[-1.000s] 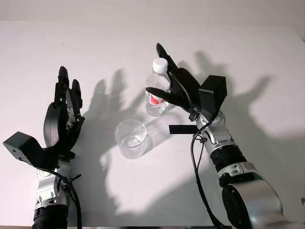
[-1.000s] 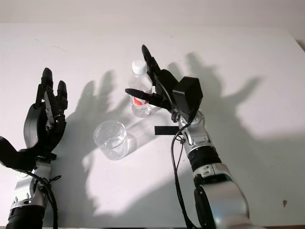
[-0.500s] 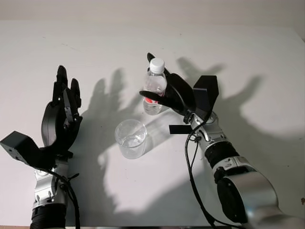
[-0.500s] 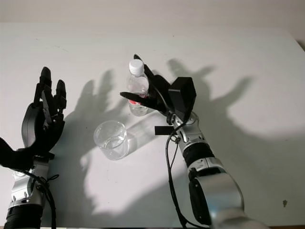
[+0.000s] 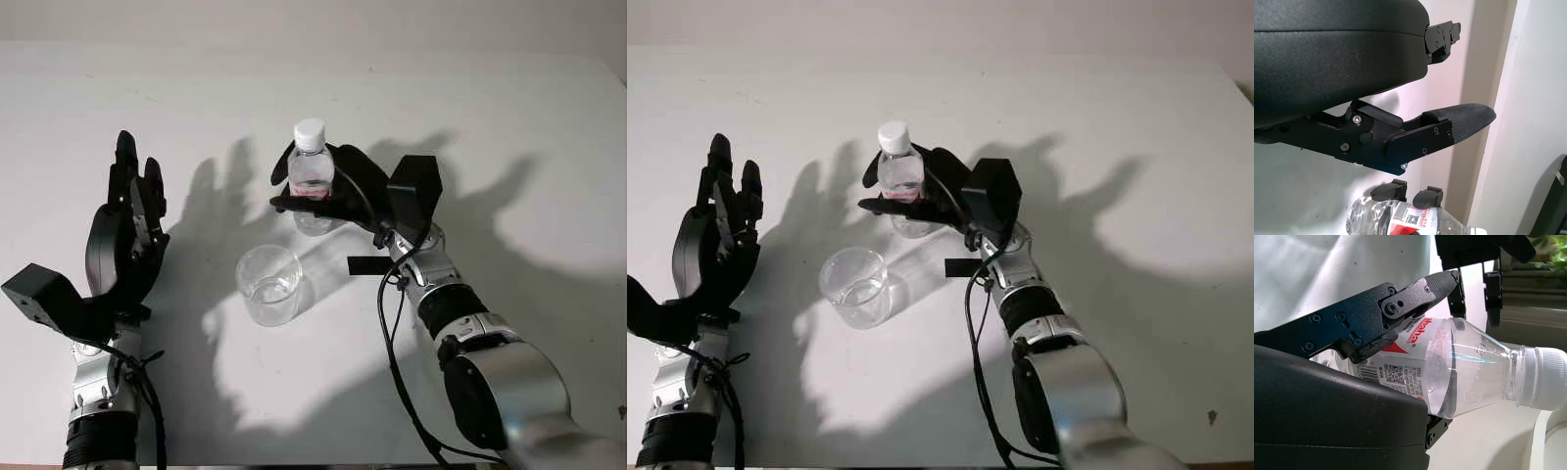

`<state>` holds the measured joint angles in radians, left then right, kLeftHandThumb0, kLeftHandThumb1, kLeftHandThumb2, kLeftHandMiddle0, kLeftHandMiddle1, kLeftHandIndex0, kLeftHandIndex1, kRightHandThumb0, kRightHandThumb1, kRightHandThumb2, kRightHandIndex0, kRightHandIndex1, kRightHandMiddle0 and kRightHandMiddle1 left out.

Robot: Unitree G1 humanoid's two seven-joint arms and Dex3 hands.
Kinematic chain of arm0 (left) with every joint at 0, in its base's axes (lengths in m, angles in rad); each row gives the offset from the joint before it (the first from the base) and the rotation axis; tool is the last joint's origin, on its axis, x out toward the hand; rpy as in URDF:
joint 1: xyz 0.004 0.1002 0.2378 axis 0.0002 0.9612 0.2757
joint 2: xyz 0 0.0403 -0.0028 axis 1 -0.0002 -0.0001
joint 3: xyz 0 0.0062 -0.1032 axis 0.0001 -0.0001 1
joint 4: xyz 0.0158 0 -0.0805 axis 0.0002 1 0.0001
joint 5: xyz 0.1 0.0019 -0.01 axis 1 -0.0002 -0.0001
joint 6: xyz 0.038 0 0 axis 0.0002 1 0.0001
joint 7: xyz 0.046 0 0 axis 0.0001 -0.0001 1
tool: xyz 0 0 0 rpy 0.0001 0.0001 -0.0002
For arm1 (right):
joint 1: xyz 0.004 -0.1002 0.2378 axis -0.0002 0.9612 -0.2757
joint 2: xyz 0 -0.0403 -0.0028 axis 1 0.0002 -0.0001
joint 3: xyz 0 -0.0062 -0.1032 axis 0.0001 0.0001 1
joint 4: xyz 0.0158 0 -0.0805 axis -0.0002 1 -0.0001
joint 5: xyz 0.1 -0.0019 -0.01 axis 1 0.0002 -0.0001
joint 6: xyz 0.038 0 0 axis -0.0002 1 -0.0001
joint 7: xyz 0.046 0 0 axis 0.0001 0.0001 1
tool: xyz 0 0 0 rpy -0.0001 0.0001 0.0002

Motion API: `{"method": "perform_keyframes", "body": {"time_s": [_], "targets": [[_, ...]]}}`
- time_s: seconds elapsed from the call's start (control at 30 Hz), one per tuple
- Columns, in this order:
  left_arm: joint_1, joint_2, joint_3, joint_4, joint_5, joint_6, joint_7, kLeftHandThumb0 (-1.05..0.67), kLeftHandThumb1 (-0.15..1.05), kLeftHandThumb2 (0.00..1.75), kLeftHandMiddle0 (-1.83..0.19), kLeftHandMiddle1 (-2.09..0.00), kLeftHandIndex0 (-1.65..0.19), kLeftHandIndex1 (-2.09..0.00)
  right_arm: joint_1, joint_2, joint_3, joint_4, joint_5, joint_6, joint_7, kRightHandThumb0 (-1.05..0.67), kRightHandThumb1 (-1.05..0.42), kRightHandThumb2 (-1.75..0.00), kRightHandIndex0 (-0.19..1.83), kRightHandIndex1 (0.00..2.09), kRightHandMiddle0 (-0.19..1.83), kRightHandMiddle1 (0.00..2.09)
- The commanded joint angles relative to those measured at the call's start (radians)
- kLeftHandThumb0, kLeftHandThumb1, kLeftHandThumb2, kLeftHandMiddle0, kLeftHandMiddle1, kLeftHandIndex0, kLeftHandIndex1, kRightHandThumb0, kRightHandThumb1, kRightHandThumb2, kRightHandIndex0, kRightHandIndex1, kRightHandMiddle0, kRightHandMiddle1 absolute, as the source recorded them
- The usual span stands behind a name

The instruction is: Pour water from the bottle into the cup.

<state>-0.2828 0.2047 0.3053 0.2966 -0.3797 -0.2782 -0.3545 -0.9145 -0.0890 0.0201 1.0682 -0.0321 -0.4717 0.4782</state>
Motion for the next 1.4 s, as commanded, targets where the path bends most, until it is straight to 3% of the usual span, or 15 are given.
{"method": "perform_keyframes", "body": {"time_s": [0.0, 0.23, 0.47, 0.63, 0.77, 0.97, 1.37], "targets": [[-0.005, 0.004, 0.003, 0.008, 0.006, -0.014, -0.002, -0.70, 1.05, 0.72, 0.19, 0.00, 0.19, 0.00, -0.011, -0.013, 0.013, 0.003, -0.022, -0.032, -0.018, -0.46, -1.04, -0.17, 1.32, 2.09, 1.15, 2.09], [-0.010, 0.003, 0.004, 0.021, 0.007, -0.024, -0.003, -0.70, 1.05, 0.72, 0.19, 0.00, 0.19, 0.00, -0.001, -0.018, 0.023, 0.005, -0.066, -0.093, -0.118, -0.38, -1.05, -0.36, 1.52, 2.09, 1.32, 2.09], [-0.012, 0.002, 0.005, 0.030, 0.004, -0.035, -0.006, -0.70, 1.05, 0.72, 0.19, 0.00, 0.19, 0.00, -0.028, -0.077, 0.047, -0.036, -0.168, -0.168, -0.314, -0.32, -1.05, -0.35, 1.31, 2.09, 1.10, 2.09], [-0.010, -0.002, 0.001, 0.027, 0.007, -0.035, -0.001, -0.70, 1.05, 0.72, 0.19, 0.00, 0.19, 0.00, -0.046, -0.173, 0.152, -0.109, -0.421, -0.258, -0.583, -0.32, -1.05, -0.26, 1.13, 2.09, 0.91, 2.09], [-0.013, -0.007, -0.001, 0.027, 0.004, -0.036, -0.001, -0.69, 1.05, 0.72, 0.19, 0.00, 0.19, 0.00, -0.068, -0.241, 0.253, -0.150, -0.632, -0.295, -0.795, -0.35, -1.05, -0.20, 1.09, 2.09, 0.89, 2.09], [-0.012, -0.012, -0.003, 0.020, 0.001, -0.031, 0.001, -0.70, 1.05, 0.71, 0.19, 0.00, 0.19, 0.00, -0.118, -0.305, 0.417, -0.145, -0.880, -0.331, -1.034, -0.41, -1.05, -0.15, 1.24, 2.09, 0.95, 2.09], [-0.016, -0.014, -0.010, 0.024, 0.010, -0.034, 0.020, -0.70, 1.05, 0.71, 0.19, 0.00, 0.19, 0.00, -0.197, -0.335, 0.568, -0.099, -1.016, -0.317, -1.208, -0.44, -1.05, -0.18, 1.17, 2.09, 0.95, 2.09]]}}
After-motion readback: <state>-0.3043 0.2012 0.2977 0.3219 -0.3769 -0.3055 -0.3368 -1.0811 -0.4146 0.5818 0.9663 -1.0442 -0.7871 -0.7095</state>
